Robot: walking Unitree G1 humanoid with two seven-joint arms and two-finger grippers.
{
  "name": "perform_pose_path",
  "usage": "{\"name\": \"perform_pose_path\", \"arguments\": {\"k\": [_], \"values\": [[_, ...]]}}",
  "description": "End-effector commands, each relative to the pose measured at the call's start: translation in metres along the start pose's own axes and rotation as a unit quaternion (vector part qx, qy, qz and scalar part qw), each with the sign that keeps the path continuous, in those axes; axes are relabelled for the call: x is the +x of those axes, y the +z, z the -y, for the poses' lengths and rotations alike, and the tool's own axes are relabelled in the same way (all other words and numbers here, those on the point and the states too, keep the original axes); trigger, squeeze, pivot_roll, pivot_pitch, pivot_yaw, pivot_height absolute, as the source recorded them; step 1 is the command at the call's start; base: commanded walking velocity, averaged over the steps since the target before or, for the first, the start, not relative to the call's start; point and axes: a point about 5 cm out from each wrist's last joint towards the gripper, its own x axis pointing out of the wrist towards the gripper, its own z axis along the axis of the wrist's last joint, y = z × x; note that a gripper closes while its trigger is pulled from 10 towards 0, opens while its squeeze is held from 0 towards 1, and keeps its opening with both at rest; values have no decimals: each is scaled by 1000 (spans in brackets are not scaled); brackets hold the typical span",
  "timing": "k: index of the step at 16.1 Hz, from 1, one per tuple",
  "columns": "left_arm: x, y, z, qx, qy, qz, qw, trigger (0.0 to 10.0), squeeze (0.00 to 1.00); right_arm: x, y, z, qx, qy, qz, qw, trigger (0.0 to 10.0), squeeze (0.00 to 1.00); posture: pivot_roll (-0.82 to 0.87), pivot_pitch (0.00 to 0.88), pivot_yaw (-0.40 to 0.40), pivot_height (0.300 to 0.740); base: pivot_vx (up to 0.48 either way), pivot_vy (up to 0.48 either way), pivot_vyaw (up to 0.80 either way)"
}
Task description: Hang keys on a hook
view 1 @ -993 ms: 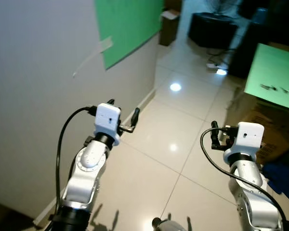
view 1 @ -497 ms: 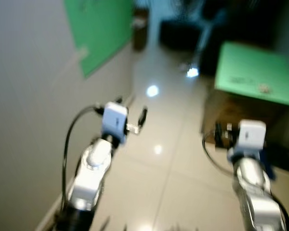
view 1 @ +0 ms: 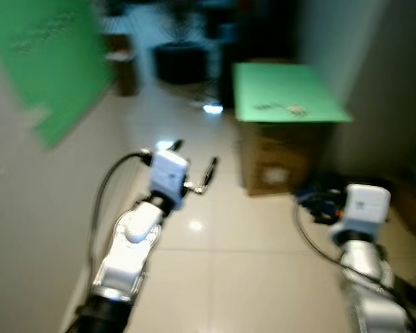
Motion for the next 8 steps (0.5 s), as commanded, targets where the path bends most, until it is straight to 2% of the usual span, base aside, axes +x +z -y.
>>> {"name": "perform_pose_path", "arguments": {"k": [1,4,5,6,8], "values": [[1,-2,2,-1,-8,-5,1000,10000,0,0,6,4,-14,-3,14,1000,10000,0,-147,0,56,740,405,0,0],[1,-8,3,-7,-11,-15,1000,10000,0,-1,0,2,-42,18,13,999,10000,0,-149,0,70,740,401,0,0],[2,-17,0,-13,-2,-23,1000,10000,0,-1,-12,1,-28,19,-10,999,10000,0,-157,0,74,740,405,0,0],[1,-28,-1,-5,-3,-38,999,10000,0,-2,-24,1,-38,21,-23,999,10000,0,-157,0,74,740,405,0,0],[-3,-37,-7,-21,10,-53,998,10000,0,-7,-36,5,-36,20,-27,999,10000,0,-154,0,80,740,416,0,0]]}}
